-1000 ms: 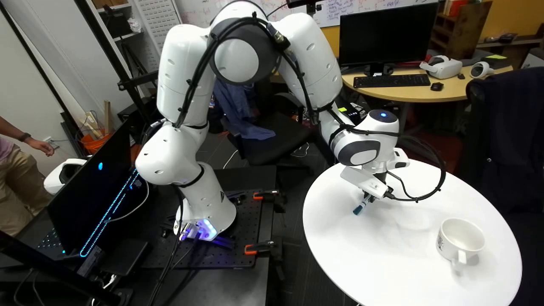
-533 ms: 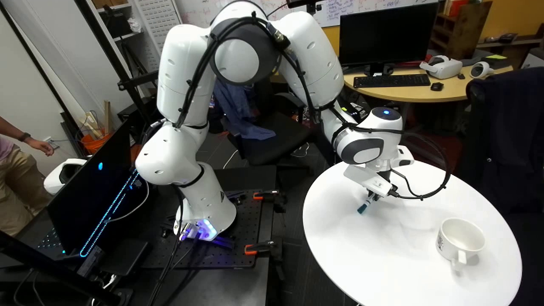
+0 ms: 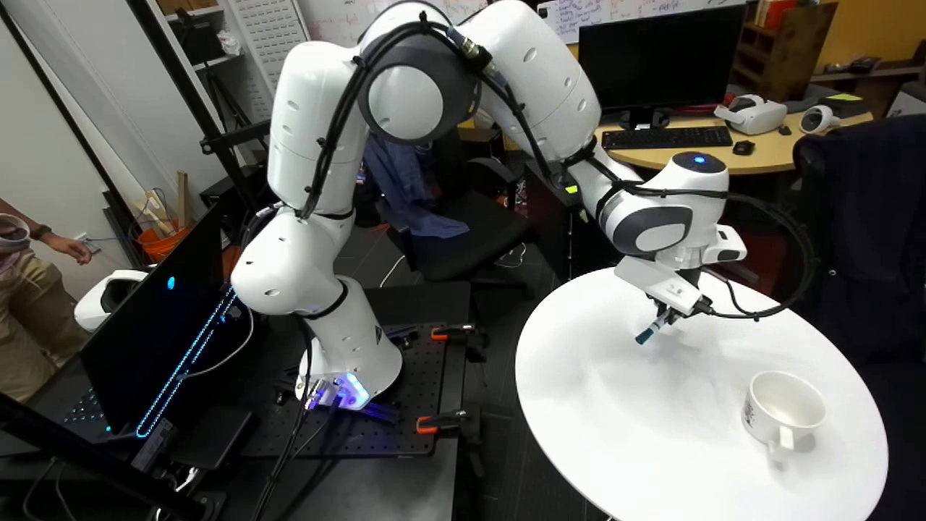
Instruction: Pick up the pen from the table and slightly move it forward.
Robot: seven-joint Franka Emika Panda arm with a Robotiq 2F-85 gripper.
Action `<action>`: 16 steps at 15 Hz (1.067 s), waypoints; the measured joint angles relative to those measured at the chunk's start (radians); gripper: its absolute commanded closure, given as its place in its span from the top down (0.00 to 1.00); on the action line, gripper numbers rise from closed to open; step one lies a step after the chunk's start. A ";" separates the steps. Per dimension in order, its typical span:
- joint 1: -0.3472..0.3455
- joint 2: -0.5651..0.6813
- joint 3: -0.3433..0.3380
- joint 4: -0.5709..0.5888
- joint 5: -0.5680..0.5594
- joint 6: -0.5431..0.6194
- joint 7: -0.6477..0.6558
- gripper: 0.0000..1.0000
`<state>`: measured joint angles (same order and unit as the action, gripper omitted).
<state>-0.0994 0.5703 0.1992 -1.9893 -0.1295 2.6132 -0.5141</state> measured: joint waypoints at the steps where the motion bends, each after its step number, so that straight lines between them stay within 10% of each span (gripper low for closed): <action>1: 0.005 0.004 0.000 0.037 0.014 -0.039 0.011 0.05; 16: 0.086 0.337 -0.060 0.601 0.042 -0.351 0.152 0.05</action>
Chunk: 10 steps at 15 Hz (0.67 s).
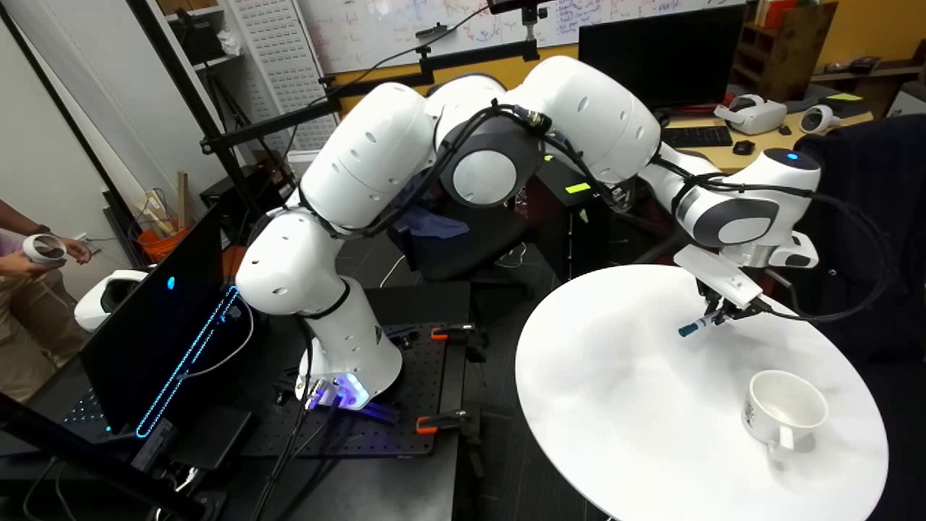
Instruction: Pick up the pen from the table and slightly move it forward.
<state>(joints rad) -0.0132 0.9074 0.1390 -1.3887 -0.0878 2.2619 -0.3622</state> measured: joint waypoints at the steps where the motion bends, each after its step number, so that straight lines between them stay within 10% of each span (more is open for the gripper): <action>1: 0.001 0.022 -0.002 0.023 0.000 0.000 0.000 0.46; 10: 0.029 0.110 -0.021 0.133 -0.003 0.000 0.031 1.00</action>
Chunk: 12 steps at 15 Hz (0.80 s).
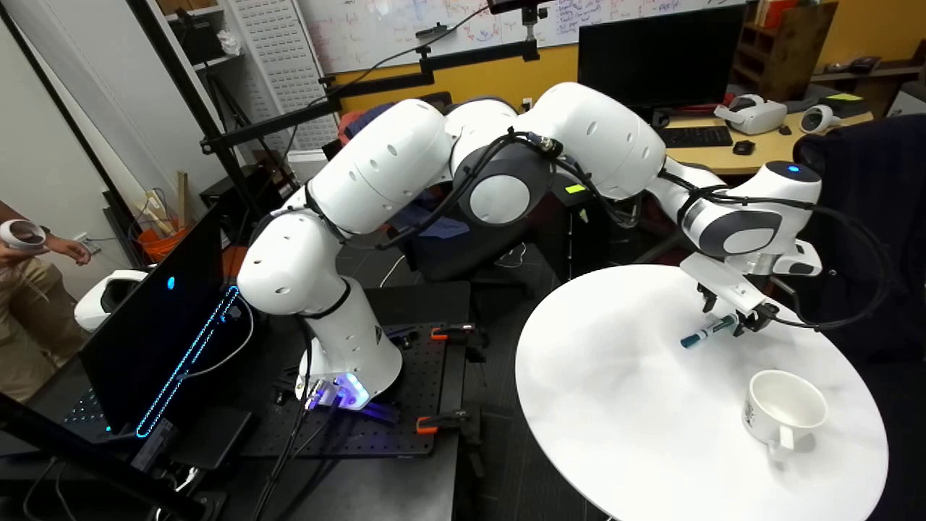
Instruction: Pick up the pen from the table and slightly move it forward.
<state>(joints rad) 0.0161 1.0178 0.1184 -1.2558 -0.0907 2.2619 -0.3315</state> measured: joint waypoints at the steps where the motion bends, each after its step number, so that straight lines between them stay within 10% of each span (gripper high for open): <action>1: 0.007 0.000 -0.006 0.002 -0.002 0.001 0.012 1.00; 12: 0.060 -0.162 -0.043 -0.128 -0.011 0.007 0.145 1.00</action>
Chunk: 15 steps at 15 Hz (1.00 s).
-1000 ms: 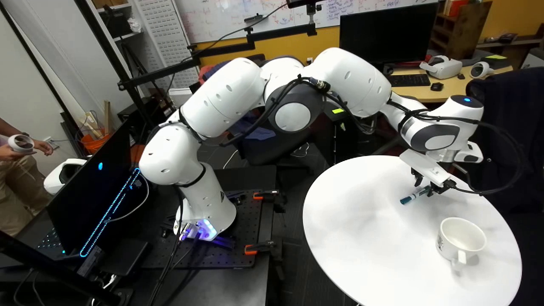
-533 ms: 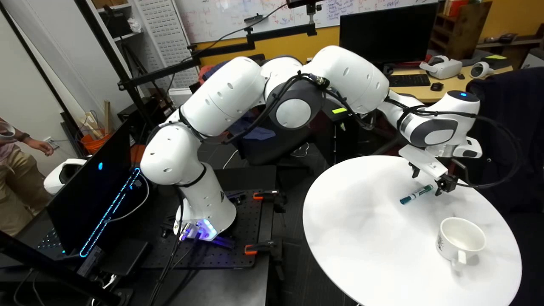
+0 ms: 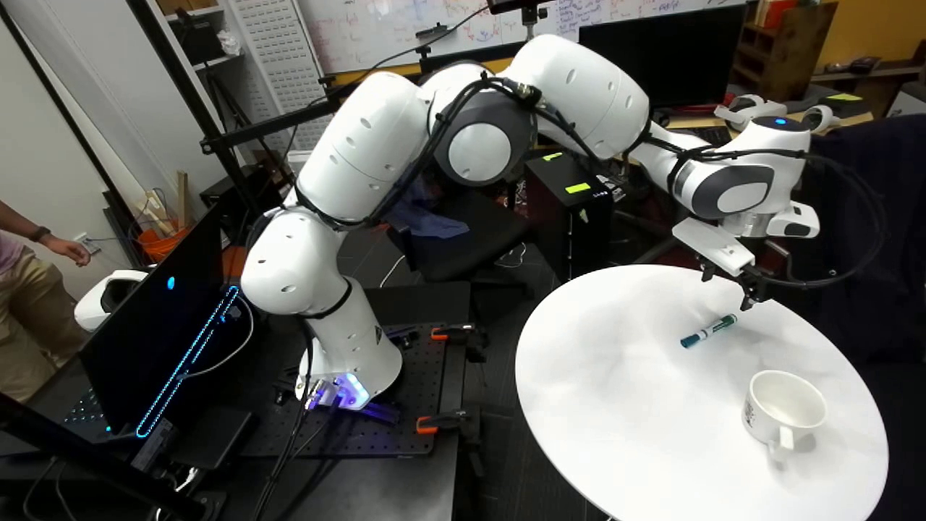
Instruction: Pick up the pen from the table and slightly move it forward.
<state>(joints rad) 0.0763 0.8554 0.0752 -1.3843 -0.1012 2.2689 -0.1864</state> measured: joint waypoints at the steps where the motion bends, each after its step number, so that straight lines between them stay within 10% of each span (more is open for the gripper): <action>1: 0.000 -0.029 -0.002 -0.030 0.000 0.003 0.003 1.00; 15: 0.011 -0.334 -0.050 -0.419 -0.059 0.161 0.116 1.00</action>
<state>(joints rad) 0.0871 0.5218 0.0249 -1.8029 -0.1599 2.4301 -0.0709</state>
